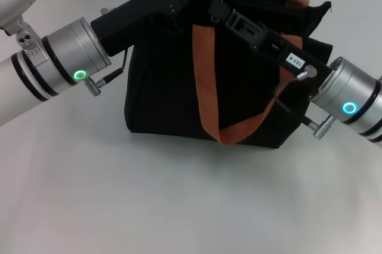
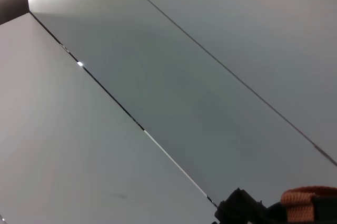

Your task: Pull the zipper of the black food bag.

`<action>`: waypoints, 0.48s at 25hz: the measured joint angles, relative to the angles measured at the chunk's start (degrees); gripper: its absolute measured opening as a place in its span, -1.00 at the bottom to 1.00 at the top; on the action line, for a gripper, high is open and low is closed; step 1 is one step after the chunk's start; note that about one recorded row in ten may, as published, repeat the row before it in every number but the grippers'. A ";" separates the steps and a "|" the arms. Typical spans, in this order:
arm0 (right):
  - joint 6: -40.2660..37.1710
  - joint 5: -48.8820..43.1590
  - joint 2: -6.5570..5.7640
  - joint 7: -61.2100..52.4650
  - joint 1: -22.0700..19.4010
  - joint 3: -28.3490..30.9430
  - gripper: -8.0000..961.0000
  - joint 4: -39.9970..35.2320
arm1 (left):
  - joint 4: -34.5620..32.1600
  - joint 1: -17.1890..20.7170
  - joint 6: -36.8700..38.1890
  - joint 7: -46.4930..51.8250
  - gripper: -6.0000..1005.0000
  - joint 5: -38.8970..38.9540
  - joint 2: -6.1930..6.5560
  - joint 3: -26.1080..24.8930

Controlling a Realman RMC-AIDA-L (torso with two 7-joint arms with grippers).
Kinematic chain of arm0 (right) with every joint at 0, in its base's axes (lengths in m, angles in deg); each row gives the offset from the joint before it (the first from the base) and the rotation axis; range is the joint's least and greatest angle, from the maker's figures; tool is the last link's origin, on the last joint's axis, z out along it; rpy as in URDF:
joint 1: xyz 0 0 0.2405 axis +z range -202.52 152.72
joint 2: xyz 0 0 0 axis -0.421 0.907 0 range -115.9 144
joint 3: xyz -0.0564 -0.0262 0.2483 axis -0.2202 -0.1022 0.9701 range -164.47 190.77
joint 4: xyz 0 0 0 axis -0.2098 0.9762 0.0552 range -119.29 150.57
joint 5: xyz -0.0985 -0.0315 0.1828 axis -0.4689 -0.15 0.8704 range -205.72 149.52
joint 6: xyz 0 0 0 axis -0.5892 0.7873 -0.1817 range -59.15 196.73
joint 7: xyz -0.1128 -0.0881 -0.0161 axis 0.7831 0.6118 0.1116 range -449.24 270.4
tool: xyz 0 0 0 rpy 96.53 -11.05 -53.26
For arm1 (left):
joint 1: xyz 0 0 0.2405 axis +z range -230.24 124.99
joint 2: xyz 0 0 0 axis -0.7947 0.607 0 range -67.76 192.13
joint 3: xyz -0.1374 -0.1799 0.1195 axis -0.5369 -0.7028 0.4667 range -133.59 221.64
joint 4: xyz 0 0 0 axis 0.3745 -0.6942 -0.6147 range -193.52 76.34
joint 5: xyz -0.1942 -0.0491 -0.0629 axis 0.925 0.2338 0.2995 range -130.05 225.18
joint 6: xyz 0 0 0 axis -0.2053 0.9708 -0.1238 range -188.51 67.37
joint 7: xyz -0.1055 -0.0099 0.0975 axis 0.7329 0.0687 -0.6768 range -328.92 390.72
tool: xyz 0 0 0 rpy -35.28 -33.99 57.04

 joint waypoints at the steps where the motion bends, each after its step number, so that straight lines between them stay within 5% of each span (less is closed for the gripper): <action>1: -0.13 0.00 0.00 0.18 -0.11 0.04 -0.43 0.00 | 0.00 0.00 0.06 0.00 -0.95 0.01 0.00 0.00; 12: -0.45 0.00 -0.01 0.18 -0.13 -0.05 -0.99 -0.03 | 0.04 0.02 0.32 0.00 -0.95 0.03 0.00 0.00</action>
